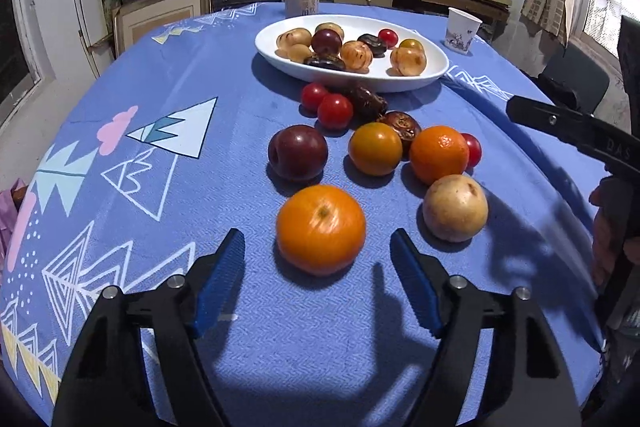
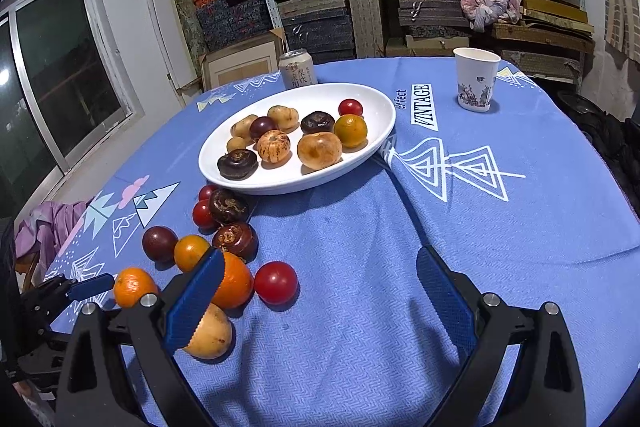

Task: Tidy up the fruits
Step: 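Grasp the mandarin orange with the left tool while the right tool grasps a red tomato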

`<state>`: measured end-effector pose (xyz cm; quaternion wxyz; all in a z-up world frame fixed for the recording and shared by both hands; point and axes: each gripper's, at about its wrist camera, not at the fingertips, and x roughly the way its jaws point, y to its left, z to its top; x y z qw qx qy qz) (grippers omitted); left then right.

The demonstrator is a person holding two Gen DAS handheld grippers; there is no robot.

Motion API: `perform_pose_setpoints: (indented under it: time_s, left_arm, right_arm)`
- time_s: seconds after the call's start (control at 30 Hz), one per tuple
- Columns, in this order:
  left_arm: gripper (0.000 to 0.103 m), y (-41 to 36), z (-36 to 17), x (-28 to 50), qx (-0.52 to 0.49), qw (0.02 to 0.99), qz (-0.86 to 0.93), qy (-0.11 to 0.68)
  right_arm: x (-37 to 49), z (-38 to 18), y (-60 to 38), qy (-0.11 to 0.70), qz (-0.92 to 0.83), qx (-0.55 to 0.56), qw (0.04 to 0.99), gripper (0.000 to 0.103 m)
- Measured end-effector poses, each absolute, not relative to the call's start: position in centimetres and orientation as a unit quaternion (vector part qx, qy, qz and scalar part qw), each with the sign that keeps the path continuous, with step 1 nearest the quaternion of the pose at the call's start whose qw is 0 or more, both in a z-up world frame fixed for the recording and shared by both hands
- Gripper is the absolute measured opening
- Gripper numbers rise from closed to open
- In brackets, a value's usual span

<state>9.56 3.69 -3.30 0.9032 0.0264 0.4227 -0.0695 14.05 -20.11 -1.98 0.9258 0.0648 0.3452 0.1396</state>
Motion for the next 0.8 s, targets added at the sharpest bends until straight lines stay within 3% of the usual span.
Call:
perform_pose_setpoints:
  time_s: [0.23,0.4,0.57,0.8]
  left_arm:
    - [0.074,3.7,-3.9,10.2,0.024,0.896,-0.059,0.44]
    - [0.074,4.0,-4.1,10.4,0.02,0.894,-0.047,0.446]
    - [0.074,4.0,-4.0,10.3,0.024,0.895,-0.047,0.443]
    - [0.074,4.0,-4.5,10.7,0.022,0.888,-0.044,0.457]
  right_arm:
    - [14.1,-3.9,-17.0,0.378,0.143,-0.029,0.914,0.097]
    - [14.4,-4.7,-16.0,0.384,0.138,-0.065,0.91,0.079]
    - [15.1,-4.9,-16.2,0.392,0.173,-0.043,0.902,0.052]
    - [15.8,-5.4,-15.1,0.412,0.215,-0.032,0.885,0.033]
